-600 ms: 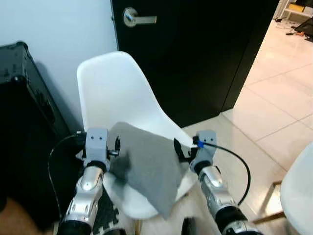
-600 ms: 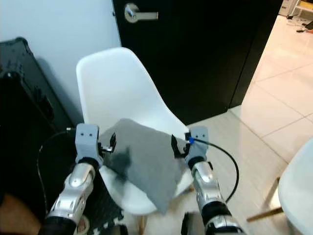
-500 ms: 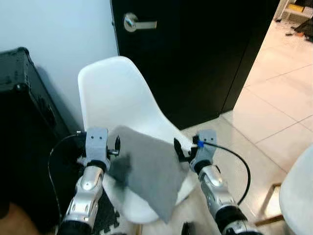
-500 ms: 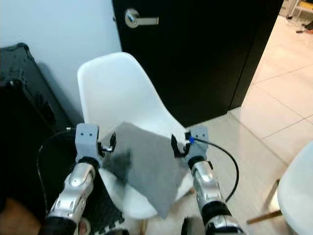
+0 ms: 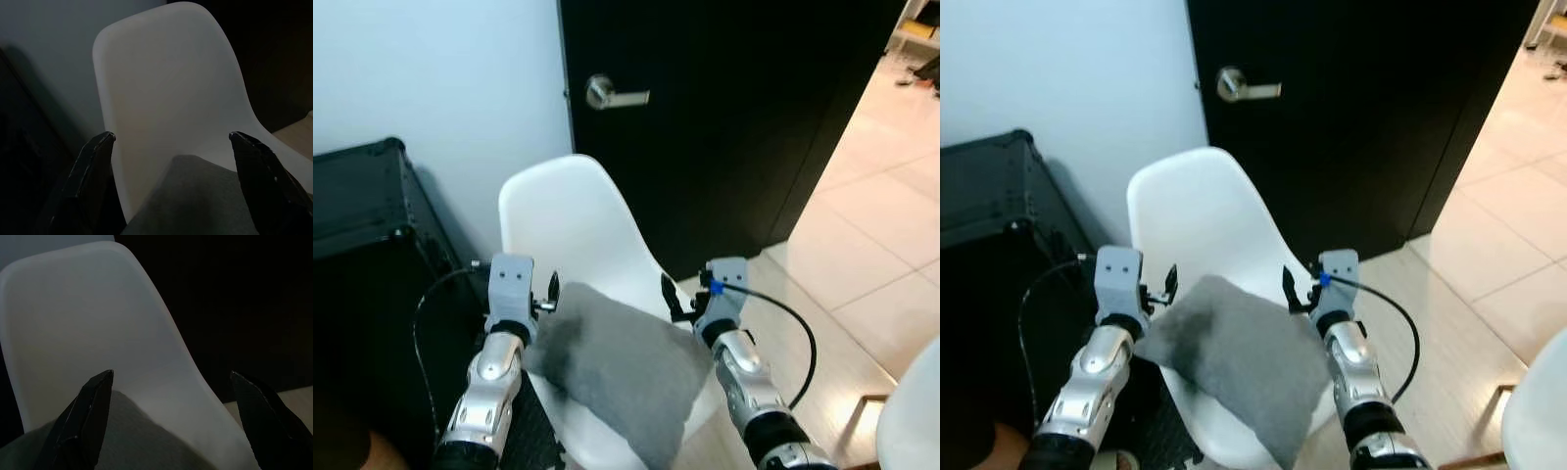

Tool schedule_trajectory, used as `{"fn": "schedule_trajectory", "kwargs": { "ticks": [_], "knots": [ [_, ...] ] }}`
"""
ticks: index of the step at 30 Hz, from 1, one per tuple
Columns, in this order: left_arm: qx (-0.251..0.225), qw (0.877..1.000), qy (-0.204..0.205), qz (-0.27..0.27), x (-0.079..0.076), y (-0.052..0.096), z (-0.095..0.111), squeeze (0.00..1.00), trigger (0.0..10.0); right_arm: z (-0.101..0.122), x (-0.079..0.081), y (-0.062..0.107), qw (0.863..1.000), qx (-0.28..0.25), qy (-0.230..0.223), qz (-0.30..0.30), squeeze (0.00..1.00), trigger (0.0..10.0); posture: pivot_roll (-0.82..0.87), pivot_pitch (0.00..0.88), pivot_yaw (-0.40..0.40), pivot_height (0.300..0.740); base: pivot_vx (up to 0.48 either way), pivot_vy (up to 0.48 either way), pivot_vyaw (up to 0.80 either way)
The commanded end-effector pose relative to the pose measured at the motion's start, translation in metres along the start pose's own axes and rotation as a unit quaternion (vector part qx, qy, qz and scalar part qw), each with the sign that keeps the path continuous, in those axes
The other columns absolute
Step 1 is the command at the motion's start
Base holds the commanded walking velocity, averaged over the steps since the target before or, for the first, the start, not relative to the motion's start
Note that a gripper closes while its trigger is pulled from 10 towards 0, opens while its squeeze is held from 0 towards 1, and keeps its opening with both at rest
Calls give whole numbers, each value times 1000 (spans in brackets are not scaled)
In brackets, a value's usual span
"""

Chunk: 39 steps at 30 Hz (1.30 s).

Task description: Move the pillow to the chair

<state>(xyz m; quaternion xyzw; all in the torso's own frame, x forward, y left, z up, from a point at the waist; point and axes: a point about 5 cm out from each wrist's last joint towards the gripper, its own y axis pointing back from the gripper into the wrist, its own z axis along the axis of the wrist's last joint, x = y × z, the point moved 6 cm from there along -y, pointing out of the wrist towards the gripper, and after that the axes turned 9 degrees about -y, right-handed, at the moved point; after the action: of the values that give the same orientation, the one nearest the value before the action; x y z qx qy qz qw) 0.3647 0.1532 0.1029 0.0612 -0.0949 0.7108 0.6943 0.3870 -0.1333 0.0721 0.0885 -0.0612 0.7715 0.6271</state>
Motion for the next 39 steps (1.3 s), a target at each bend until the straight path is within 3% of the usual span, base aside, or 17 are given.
{"fn": "schedule_trajectory", "kwargs": {
  "ticks": [1,5,13,24,39],
  "knots": [
    [8,1000,-2,-3,0,3,-4,0,10000,-7,-2,4,1000,11,-13,-6,0,10000,42,35,2,740,0,0,0],
    [17,1000,-5,-10,-2,4,-9,0,10000,-10,-4,5,1000,17,-8,-12,0,10000,42,35,2,740,0,0,0],
    [80,996,-13,-19,-13,12,-43,0,10000,-34,-13,14,997,63,4,-31,0,10000,33,41,2,740,0,0,0],
    [77,996,0,-37,-16,16,-45,0,10000,-43,-20,21,995,79,-10,-51,0,10000,29,40,5,740,0,0,-74],
    [79,996,1,-36,-17,17,-47,0,10000,-44,-19,20,995,85,-8,-51,0,10000,30,35,-5,740,0,0,-800]
  ]
}}
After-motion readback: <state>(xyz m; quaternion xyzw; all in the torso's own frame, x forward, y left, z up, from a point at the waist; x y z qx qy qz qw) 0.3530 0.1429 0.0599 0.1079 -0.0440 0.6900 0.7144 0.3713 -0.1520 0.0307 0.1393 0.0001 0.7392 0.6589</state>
